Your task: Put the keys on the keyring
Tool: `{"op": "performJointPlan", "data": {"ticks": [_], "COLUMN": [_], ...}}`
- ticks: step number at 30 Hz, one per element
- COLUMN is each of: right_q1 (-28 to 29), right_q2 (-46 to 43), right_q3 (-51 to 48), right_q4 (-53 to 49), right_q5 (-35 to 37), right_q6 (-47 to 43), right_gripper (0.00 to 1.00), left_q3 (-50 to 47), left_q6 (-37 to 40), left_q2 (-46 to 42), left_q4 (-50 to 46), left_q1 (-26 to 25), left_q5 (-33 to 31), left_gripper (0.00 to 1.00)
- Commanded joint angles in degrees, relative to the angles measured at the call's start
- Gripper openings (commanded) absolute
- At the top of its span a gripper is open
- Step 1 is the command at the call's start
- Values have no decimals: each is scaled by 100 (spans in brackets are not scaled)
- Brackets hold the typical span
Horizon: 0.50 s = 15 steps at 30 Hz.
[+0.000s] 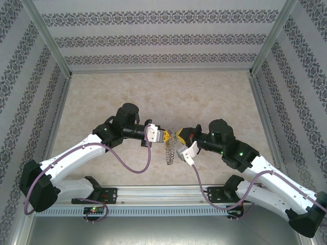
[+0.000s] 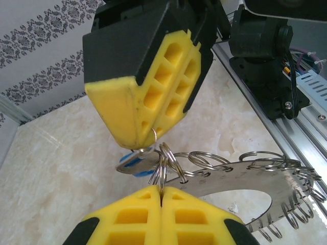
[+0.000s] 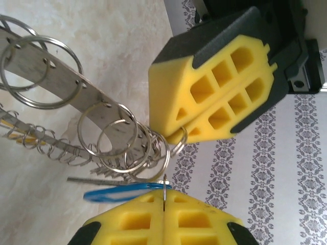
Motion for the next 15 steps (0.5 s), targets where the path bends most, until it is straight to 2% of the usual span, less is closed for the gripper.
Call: {"op": "performJointPlan", "data": {"ticks": [1, 15], "right_q1": [121, 271], "right_q2": [41, 147], "right_q3": [32, 85], "right_q4": [9, 84], "right_q5": [-29, 85], "right_q6": [-132, -163], "right_gripper": [0, 0], "left_q3": [268, 256], "left_q6": [-62, -32], "left_q2": [11, 59], "left_q4": [159, 173], "left_q1": [79, 79], "left_q5": [205, 135], "left_gripper": [0, 0]}}
